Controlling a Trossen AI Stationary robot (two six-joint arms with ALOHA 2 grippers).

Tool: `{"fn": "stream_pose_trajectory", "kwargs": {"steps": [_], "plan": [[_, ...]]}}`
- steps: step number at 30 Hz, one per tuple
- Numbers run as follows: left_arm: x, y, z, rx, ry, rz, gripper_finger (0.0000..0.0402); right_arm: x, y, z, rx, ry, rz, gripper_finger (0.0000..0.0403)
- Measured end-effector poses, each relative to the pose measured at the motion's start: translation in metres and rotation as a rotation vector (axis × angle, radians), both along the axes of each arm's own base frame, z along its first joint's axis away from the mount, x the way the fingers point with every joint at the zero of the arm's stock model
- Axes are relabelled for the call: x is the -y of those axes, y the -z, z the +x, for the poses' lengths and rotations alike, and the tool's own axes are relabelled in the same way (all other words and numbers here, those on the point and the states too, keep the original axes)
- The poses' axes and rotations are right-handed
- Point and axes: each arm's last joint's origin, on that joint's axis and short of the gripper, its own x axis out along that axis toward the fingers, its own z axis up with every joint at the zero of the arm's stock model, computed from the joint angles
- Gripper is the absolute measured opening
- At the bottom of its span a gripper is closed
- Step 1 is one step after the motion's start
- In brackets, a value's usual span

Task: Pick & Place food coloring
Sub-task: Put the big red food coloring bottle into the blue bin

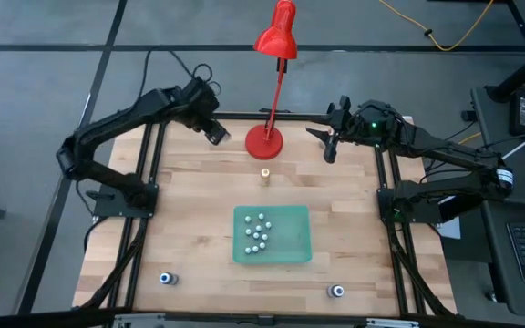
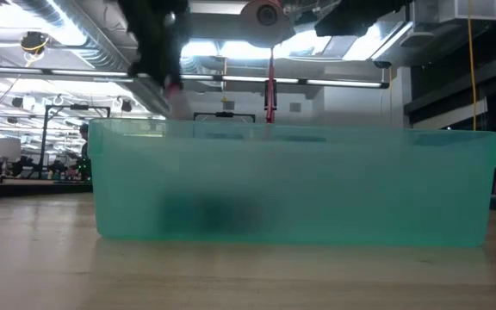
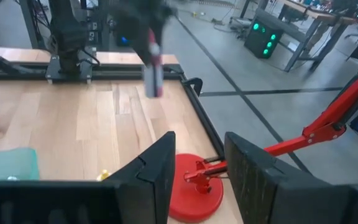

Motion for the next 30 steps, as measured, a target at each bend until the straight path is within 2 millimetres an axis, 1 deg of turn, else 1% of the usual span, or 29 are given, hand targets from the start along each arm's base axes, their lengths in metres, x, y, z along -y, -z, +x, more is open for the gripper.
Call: {"fn": "stream_pose_trajectory", "kwargs": {"steps": [3, 6, 8, 11, 15, 20, 25, 30], "plan": [[0.033, -0.025, 0.010, 0.091, 0.062, 0.003, 0.0142, 0.000, 0.002, -0.001, -0.018, 0.002, 0.013, 0.0139], [0.063, -0.043, 0.020, 0.149, 0.145, 0.013, 0.0142, 0.000, 0.002, -0.001, -0.018, -0.003, 0.022, 0.0139], [0.083, -0.052, 0.026, 0.178, 0.207, 0.022, 0.0142, -0.001, 0.002, 0.000, -0.017, -0.024, 0.028, 0.0139], [0.108, -0.059, 0.037, 0.201, 0.280, 0.031, 0.0142, -0.001, 0.002, 0.000, -0.016, -0.029, 0.031, 0.0139], [0.132, -0.057, 0.053, 0.185, 0.355, 0.036, 0.0142, -0.003, 0.003, 0.000, -0.017, -0.035, 0.034, 0.0139], [0.155, -0.046, 0.075, 0.137, 0.469, 0.039, 0.0142, -0.005, 0.003, 0.001, -0.005, -0.035, 0.067, 0.0139], [0.169, -0.037, 0.100, 0.101, 0.552, 0.059, 0.0142, -0.005, 0.003, 0.001, 0.014, -0.017, 0.119, 0.0139], [0.179, -0.029, 0.128, 0.074, 0.664, 0.092, 0.0142, -0.005, 0.004, 0.000, 0.001, -0.015, 0.130, 0.0139]]}}
